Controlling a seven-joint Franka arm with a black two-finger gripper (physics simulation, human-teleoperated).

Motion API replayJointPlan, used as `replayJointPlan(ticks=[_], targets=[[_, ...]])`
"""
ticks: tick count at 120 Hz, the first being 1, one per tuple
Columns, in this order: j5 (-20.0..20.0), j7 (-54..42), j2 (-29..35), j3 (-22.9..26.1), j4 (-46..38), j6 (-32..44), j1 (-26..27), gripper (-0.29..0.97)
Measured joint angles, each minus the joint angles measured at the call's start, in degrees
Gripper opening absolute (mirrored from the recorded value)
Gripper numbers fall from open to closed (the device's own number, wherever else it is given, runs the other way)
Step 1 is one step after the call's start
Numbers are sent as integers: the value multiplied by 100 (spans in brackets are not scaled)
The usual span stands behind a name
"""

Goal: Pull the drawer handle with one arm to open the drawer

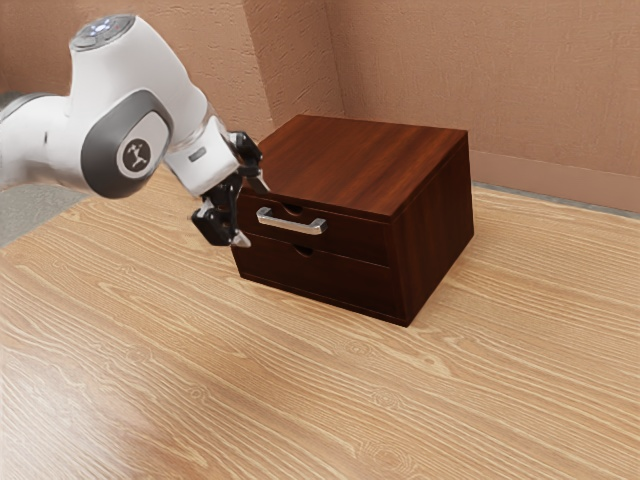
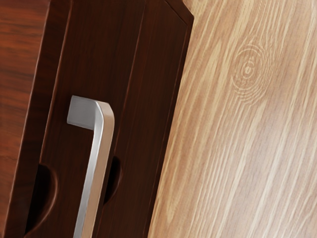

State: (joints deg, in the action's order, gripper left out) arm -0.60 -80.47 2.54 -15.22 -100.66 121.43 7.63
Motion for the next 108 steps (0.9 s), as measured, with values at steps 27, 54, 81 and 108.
replayJointPlan(ticks=[27,54,81,108], targets=[[326,-448,-231,0,3,360,-80,47],[470,-762,-470,1,7,553,-150,38],[554,-980,-615,2,13,639,-211,35],[628,-1168,-745,2,42,745,-289,34]])
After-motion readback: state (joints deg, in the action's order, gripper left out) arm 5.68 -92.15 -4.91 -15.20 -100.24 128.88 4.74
